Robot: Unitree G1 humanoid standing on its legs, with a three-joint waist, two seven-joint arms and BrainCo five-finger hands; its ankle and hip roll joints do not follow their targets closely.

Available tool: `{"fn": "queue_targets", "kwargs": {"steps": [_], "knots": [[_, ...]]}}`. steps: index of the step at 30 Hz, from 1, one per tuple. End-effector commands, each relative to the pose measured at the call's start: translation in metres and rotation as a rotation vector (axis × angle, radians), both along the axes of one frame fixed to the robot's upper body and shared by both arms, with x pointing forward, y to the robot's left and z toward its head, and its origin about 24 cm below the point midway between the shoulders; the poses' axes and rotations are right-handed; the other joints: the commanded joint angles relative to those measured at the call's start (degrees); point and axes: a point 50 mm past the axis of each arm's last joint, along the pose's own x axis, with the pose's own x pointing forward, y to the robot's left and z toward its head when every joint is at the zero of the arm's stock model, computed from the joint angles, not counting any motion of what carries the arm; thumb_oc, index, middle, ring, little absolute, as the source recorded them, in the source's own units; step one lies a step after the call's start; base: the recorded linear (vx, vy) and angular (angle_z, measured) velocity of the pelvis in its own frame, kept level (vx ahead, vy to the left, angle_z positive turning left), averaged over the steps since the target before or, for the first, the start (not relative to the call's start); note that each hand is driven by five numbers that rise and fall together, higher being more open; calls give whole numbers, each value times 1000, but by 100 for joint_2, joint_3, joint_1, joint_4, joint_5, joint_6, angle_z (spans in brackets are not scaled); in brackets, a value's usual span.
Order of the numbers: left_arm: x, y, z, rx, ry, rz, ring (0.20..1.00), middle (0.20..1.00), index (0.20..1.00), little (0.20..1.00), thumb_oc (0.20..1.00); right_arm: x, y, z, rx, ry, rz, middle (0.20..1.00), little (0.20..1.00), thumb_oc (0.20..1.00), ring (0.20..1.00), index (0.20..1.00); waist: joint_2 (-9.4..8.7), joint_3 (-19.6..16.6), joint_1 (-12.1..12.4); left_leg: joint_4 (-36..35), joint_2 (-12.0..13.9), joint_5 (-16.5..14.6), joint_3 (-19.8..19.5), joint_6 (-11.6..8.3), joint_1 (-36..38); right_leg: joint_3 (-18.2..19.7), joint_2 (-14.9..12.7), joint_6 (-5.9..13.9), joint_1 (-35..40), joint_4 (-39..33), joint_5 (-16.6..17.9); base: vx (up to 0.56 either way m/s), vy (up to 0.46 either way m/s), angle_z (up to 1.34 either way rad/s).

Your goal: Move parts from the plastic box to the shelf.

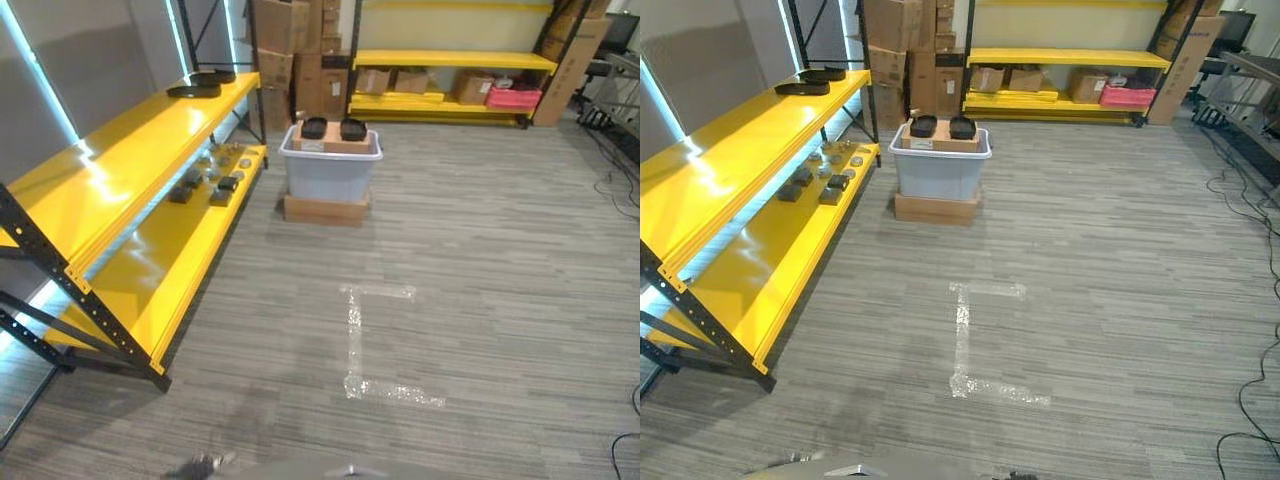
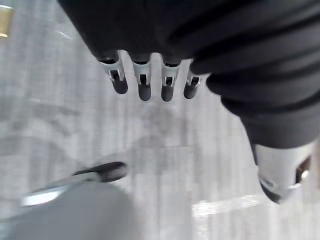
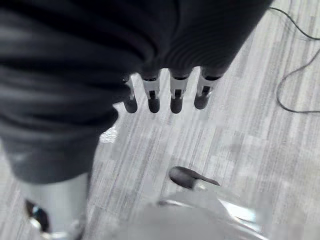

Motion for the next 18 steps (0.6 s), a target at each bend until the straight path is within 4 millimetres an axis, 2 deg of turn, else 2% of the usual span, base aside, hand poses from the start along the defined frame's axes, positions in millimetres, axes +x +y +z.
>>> {"fn": "queue_targets", "kwargs": {"steps": [1,2,5,6,7,8,9,11,13,16,17,18], "knots": [[82,0,52,-19,-423,61,1000,1000,1000,1000,1000,60,-10,30,-35,-308,-29,1000,1000,1000,1000,1000,-167,174,10,-33,353,-665,-142,-302,294,335,-563,739,324,-46,-394,-21,-27,-4],[96,1,76,-41,-564,58,1000,1000,1000,1000,1000,79,-12,48,-51,-428,24,1000,1000,1000,1000,1000,-172,191,14,-33,359,-673,-139,-303,299,337,-566,742,332,-46,-399,-11,-32,-3],[115,10,126,-16,-816,21,1000,1000,1000,1000,1000,116,-22,99,-121,-705,99,1000,1000,1000,1000,1000,-184,201,16,-33,377,-696,-126,-300,309,339,-563,758,331,-46,-412,11,-33,-3],[115,9,126,-16,-815,20,1000,1000,1000,1000,1000,116,-22,98,-122,-704,99,1000,1000,1000,1000,1000,-183,204,22,-33,378,-700,-124,-300,320,341,-563,758,341,-46,-414,19,-31,-6],[119,13,144,14,-897,5,1000,1000,1000,1000,1000,124,-25,118,-124,-806,84,1000,1000,1000,1000,1000,-190,199,23,-33,379,-714,-119,-296,325,348,-560,760,343,-44,-417,19,-58,-3],[124,18,178,37,-1057,4,1000,1000,1000,1000,1000,135,-24,167,-53,-1085,7,1000,1000,1000,1000,1000,-196,212,-5,-33,382,-685,-99,-289,312,361,-557,758,304,-28,-396,19,-58,0],[124,18,178,37,-1056,3,1000,1000,1000,1000,1000,135,-24,167,-53,-1084,6,1000,1000,1000,1000,1000,-197,211,0,-33,382,-686,-98,-289,317,362,-556,758,307,-27,-397,18,-57,-1],[122,19,194,42,-1132,-1,1000,1000,1000,1000,1000,133,-20,201,-20,-1267,-9,1000,1000,1000,1000,1000,-186,237,-36,-33,396,-698,-77,-287,326,381,-541,756,291,-7,-418,25,-36,-7],[118,17,206,29,-1189,-16,1000,1000,1000,1000,1000,129,-17,222,-6,-1376,-5,1000,1000,1000,1000,1000,-183,257,-52,-33,411,-715,-61,-283,338,399,-534,745,288,2,-430,35,-49,-8],[111,10,223,10,-1256,-91,1000,1000,1000,1000,1000,120,-8,247,38,-1494,51,1000,1000,1000,1000,1000,-186,312,-86,-33,450,-738,-18,-284,361,448,-494,713,277,18,-454,44,-75,-6],[111,10,223,10,-1255,-91,1000,1000,1000,1000,1000,120,-7,247,38,-1493,51,1000,1000,1000,1000,1000,-186,309,-81,-33,451,-739,-15,-284,363,451,-493,712,278,20,-455,52,-104,-12],[110,8,226,8,-1267,-121,1000,1000,1000,1000,1000,119,-5,255,1,-1522,100,1000,1000,1000,1000,1000,-188,342,-95,-30,482,-750,4,-293,378,481,-468,695,258,45,-478,23,-53,-12]]}}
